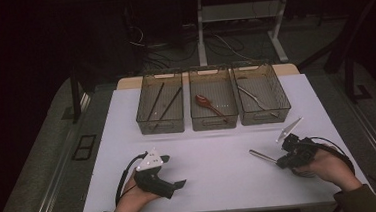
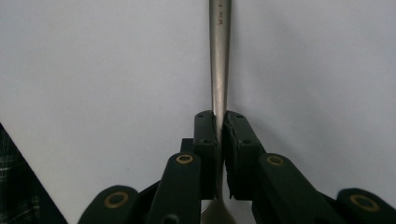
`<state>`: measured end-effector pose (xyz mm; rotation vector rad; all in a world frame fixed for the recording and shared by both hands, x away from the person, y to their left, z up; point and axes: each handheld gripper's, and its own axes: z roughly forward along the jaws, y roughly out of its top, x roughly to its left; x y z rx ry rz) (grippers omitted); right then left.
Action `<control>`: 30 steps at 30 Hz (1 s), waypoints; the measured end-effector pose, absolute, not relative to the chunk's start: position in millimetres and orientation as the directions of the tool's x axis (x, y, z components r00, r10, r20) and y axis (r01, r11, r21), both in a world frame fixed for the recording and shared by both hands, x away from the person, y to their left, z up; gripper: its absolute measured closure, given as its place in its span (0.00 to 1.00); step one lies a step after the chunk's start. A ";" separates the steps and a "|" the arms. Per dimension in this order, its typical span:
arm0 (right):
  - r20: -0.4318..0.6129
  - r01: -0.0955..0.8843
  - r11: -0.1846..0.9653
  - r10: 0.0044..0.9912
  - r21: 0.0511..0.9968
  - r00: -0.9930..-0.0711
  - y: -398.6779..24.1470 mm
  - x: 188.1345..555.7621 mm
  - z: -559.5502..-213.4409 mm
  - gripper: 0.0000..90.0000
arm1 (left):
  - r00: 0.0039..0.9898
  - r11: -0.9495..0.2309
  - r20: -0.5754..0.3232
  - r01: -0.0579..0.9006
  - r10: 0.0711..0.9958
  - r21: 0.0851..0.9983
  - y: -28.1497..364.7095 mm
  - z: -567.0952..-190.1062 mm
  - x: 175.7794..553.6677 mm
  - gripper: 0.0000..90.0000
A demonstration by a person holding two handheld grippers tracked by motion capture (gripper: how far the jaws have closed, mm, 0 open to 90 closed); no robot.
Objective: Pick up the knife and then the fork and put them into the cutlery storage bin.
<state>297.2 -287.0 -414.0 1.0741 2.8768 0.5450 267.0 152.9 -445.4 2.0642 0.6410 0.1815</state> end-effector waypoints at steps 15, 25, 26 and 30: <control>0.090 0.631 0.641 0.667 0.436 -0.740 -301.7 300.7 -391.3 0.92 | 0.852 -0.427 -0.119 0.371 0.510 0.825 152.7 -445.4 266.9 0.00; 0.080 0.612 0.604 0.675 0.511 -0.733 -314.1 312.6 -367.2 0.92 | 0.853 -0.428 -0.116 0.368 0.509 0.825 152.7 -445.7 267.3 0.00; 0.080 0.612 0.597 0.678 0.519 -0.730 -315.6 313.8 -364.1 0.92 | 0.853 -0.428 -0.117 0.369 0.509 0.825 152.7 -445.7 267.4 0.00; 0.064 0.606 0.574 0.695 0.551 -0.716 -321.7 320.9 -351.3 0.92 | 0.853 -0.430 -0.116 0.368 0.508 0.825 152.4 -445.6 267.5 0.00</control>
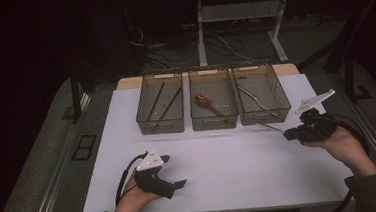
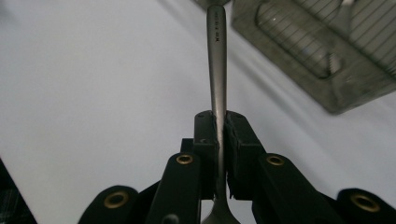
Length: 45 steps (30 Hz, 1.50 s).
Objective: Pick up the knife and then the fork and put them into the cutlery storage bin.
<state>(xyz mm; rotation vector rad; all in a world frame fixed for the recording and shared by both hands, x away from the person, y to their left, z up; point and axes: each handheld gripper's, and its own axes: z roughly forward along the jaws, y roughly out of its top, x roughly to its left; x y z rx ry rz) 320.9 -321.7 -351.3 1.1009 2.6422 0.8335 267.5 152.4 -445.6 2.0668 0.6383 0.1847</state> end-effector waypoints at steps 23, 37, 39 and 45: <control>0.040 0.676 0.456 0.812 0.579 -0.582 -317.4 437.9 -331.4 0.92 | 0.852 -0.423 -0.127 0.375 0.508 0.825 148.9 -445.1 270.0 0.00; 0.052 0.708 0.461 0.818 0.535 -0.572 -286.6 491.0 -366.2 0.92 | 0.859 -0.434 -0.124 0.370 0.497 0.821 149.9 -446.0 269.1 0.00; 0.057 0.710 0.461 0.817 0.532 -0.573 -284.0 494.5 -371.8 0.92 | 0.859 -0.434 -0.125 0.370 0.496 0.821 150.1 -446.2 269.2 0.00; 0.077 0.727 0.441 0.827 0.526 -0.557 -282.5 498.6 -383.3 0.79 | 0.862 -0.433 -0.124 0.366 0.491 0.824 150.1 -445.9 268.5 0.00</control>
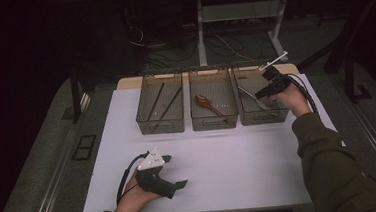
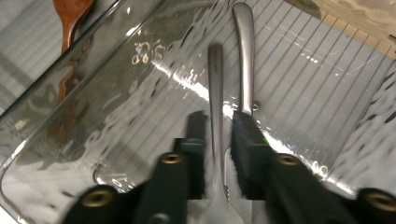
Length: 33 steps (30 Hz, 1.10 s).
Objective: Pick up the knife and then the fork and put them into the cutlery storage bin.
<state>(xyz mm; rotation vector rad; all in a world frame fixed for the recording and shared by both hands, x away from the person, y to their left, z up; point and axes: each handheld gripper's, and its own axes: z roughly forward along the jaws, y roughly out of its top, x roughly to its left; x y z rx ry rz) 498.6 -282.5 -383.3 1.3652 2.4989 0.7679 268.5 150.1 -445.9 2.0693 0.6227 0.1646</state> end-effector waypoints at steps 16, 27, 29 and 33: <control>0.087 0.582 0.361 0.794 0.729 -0.602 -292.1 439.1 -362.7 0.40 | 0.858 -0.429 -0.128 0.371 0.497 0.824 150.8 -446.3 268.2 0.00; 0.077 0.525 0.364 0.763 0.769 -0.642 -290.2 387.7 -364.8 0.31 | 0.856 -0.426 -0.126 0.371 0.501 0.825 152.8 -445.8 268.2 0.00; 0.093 0.515 0.355 0.749 0.780 -0.656 -290.4 378.6 -365.2 0.30 | 0.857 -0.426 -0.126 0.370 0.500 0.826 152.8 -445.6 268.0 0.00; 0.104 0.501 0.348 0.732 0.793 -0.674 -289.1 362.2 -368.8 0.28 | 0.857 -0.426 -0.125 0.370 0.501 0.826 153.0 -445.4 267.9 0.00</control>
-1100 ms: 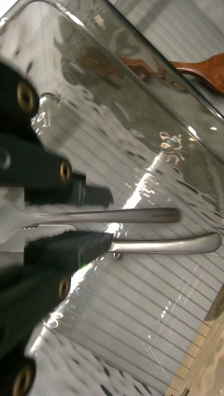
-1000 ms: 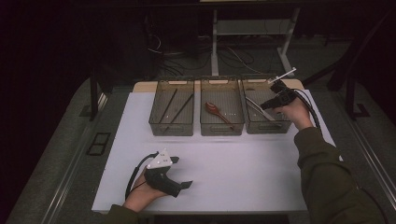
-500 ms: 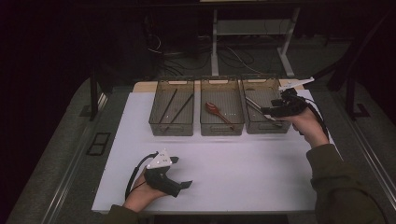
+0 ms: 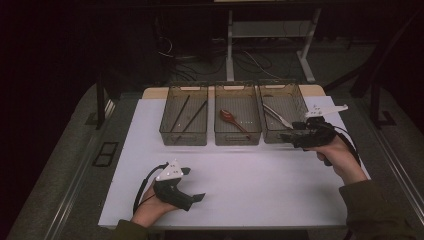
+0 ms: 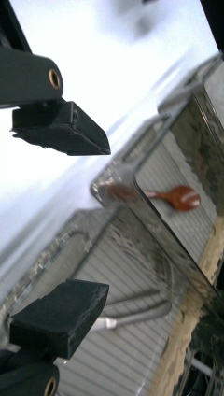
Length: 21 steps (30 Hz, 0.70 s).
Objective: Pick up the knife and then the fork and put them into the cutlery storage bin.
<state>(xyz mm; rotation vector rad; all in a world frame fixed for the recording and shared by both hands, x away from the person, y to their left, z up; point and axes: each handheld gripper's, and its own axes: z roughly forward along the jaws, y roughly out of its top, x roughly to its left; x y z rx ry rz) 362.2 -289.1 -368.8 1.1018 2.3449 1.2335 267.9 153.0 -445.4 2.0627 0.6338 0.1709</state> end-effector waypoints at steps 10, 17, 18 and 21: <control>0.094 0.468 0.346 0.715 0.813 -0.693 -286.8 328.4 -387.9 0.22 | 0.856 -0.426 -0.125 0.370 0.501 0.826 153.2 -445.0 267.1 0.00; 0.092 0.456 0.338 0.713 0.823 -0.696 -287.6 308.2 -406.4 0.19 | 0.858 -0.425 -0.125 0.367 0.498 0.828 153.6 -444.3 266.7 0.00; 0.095 0.455 0.338 0.708 0.824 -0.700 -287.4 304.9 -409.0 0.19 | 0.857 -0.424 -0.124 0.367 0.500 0.828 153.9 -444.2 266.8 0.00; 0.104 0.453 0.342 0.695 0.823 -0.712 -287.5 295.6 -417.1 0.19 | 0.858 -0.424 -0.123 0.366 0.500 0.828 154.3 -444.1 267.0 0.00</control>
